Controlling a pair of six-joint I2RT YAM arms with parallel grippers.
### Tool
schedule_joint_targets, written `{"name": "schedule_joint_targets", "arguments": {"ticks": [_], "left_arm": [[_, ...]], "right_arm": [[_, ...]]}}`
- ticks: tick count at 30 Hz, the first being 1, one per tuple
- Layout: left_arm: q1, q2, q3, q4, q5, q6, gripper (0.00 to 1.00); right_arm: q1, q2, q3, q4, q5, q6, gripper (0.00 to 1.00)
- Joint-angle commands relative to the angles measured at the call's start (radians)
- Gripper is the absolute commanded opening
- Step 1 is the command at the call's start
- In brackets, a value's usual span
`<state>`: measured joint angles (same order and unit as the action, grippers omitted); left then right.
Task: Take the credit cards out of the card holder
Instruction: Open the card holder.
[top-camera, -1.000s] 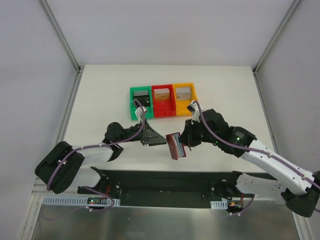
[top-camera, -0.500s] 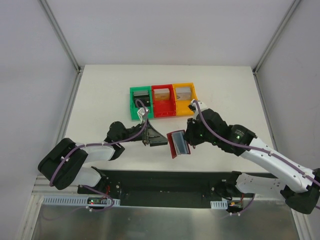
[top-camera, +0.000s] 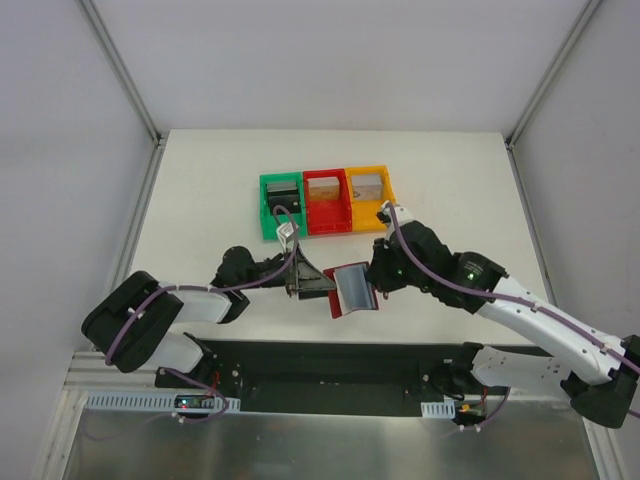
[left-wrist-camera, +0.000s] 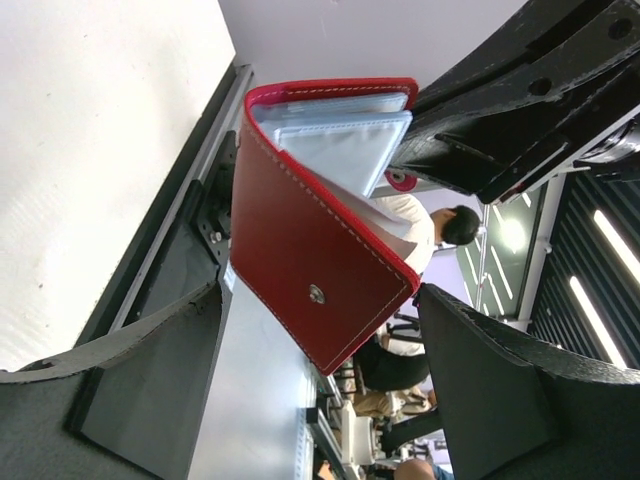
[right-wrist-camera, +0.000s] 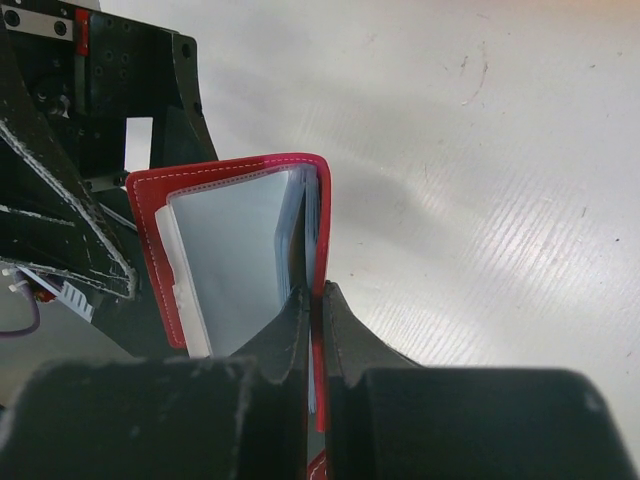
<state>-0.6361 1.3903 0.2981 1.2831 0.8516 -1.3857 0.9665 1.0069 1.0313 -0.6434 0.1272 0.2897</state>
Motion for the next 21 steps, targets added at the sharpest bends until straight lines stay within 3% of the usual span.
{"name": "schedule_joint_targets", "arguments": {"ticks": [1,21], "left_arm": [[-0.004,0.013,-0.046,0.303,-0.023,0.037,0.77],[0.029,0.000,-0.086,0.321,-0.069,0.016,0.79]], "right_arm": [[0.005,-0.033,-0.007,0.053,0.009,0.025,0.00],[0.058,0.036,-0.017,0.017,0.104,0.031,0.00]]}}
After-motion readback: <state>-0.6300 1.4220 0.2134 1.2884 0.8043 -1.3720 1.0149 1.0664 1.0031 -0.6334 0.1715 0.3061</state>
